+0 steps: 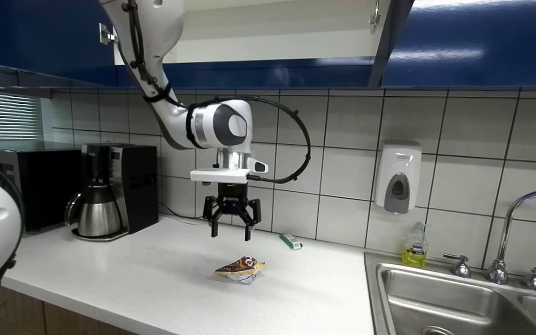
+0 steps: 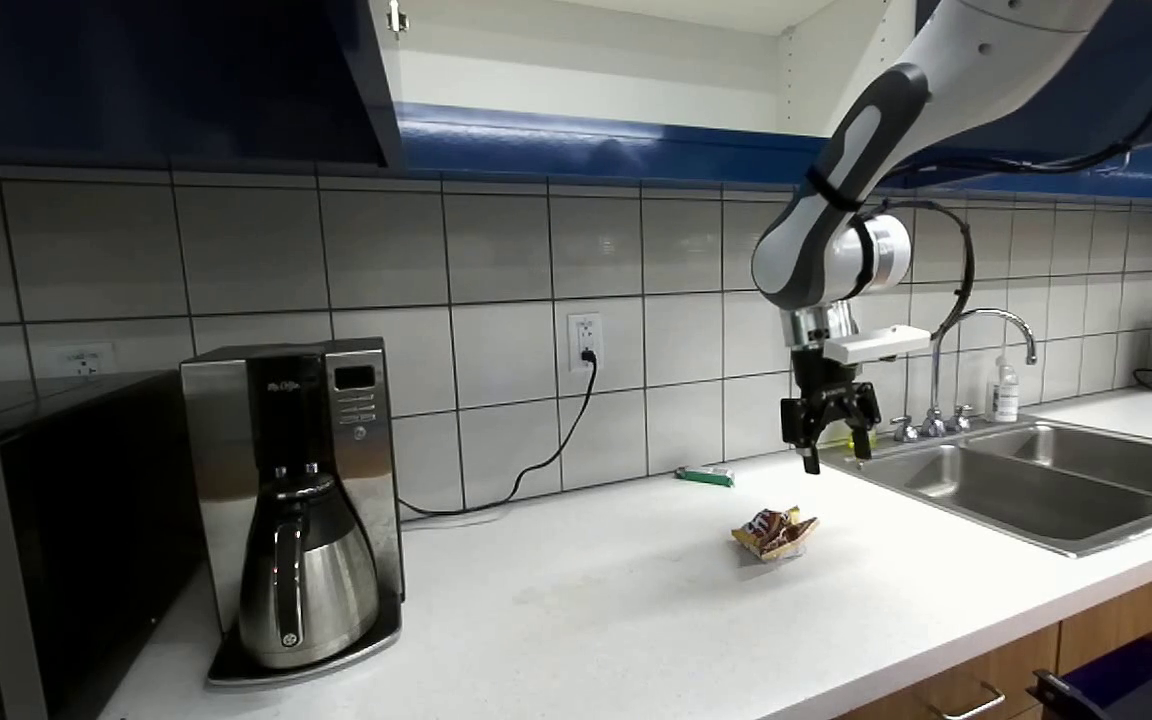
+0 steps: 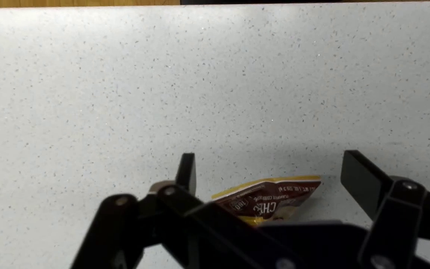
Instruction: Pick up the snack from the countertop and put it in the open upper cabinet.
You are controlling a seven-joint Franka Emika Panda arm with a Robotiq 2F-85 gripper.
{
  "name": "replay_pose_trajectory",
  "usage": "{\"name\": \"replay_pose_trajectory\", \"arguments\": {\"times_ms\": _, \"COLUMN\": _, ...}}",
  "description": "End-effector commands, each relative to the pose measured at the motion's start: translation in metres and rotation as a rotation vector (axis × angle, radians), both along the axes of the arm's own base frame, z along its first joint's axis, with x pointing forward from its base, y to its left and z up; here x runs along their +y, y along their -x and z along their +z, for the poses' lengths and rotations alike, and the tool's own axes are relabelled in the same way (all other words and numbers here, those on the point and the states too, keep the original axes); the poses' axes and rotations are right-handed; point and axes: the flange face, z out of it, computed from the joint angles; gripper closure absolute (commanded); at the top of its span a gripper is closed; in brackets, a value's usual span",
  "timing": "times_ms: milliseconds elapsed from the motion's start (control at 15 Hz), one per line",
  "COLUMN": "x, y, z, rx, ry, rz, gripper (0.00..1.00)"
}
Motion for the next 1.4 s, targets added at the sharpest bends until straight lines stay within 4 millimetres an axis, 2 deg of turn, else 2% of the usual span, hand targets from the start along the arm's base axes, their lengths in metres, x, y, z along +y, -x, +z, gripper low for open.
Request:
{"name": "replay_pose_trajectory", "arguments": {"times_ms": 0, "x": 0.001, "y": -0.02, "z": -0.022, "rx": -0.003, "ry": 0.001, "rz": -0.038, "gripper": 0.0}}
{"name": "replay_pose_trajectory", "arguments": {"times_ms": 333, "x": 0.006, "y": -0.039, "z": -0.048, "rx": -0.034, "ry": -0.011, "rz": -0.077, "gripper": 0.0}}
{"name": "replay_pose_trajectory", "arguments": {"times_ms": 733, "x": 0.01, "y": -0.06, "z": -0.068, "rx": -0.084, "ry": -0.013, "rz": -0.166, "gripper": 0.0}}
{"name": "replay_pose_trajectory", "arguments": {"times_ms": 1333, "x": 0.013, "y": -0.081, "z": -0.094, "rx": -0.123, "ry": -0.005, "rz": -0.287, "gripper": 0.0}}
